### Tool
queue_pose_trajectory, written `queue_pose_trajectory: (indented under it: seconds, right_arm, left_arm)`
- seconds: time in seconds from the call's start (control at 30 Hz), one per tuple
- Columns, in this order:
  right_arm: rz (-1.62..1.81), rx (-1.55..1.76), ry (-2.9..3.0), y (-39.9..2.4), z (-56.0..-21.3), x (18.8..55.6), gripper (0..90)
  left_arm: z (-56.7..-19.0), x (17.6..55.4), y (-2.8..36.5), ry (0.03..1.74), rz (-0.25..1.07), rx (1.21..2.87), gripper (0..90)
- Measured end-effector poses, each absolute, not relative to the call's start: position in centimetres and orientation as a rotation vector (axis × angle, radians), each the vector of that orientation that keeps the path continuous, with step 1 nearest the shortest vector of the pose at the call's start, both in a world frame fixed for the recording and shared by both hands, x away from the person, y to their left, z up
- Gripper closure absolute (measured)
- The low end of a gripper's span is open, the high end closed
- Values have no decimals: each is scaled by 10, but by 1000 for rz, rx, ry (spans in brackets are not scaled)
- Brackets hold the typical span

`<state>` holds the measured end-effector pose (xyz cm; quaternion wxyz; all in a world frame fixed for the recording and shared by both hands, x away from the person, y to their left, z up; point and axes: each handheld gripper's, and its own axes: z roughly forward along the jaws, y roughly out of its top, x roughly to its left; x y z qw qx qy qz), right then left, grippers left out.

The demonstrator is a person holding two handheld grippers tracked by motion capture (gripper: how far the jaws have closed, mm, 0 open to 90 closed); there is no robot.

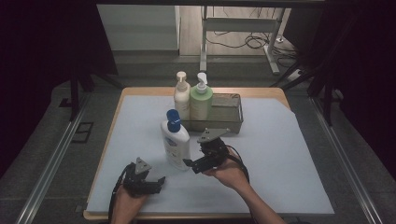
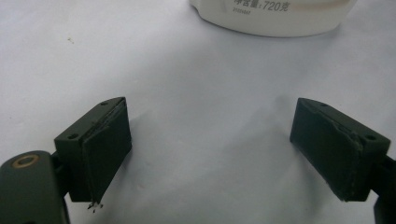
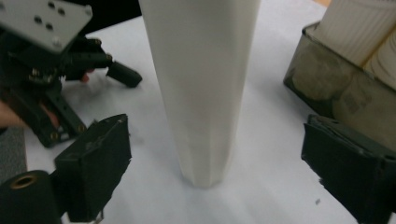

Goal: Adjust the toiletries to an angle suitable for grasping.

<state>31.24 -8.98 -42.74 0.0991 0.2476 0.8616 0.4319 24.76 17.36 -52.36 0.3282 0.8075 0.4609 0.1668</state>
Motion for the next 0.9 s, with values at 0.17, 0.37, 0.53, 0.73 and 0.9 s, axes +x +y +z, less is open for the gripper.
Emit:
queue_pose_trajectory:
  seconds: [0.17, 0.37, 0.53, 0.73, 0.9]
  right_arm:
    - [1289, 732, 2531, -78, -423, 315, 134]
    - [1265, 743, 2507, -63, -421, 320, 143]
    - [1237, 744, 2493, -52, -421, 323, 168]
    - [1229, 753, 2481, -41, -423, 325, 202]
    - [1236, 758, 2467, -34, -425, 326, 312]
  left_arm:
    - [-524, 248, 174, 1206, 437, 2113, 122]
    - [-524, 248, 174, 1207, 438, 2112, 122]
    - [-524, 248, 174, 1206, 439, 2112, 122]
    - [-524, 248, 174, 1206, 437, 2113, 122]
    - [-524, 248, 174, 1206, 439, 2111, 122]
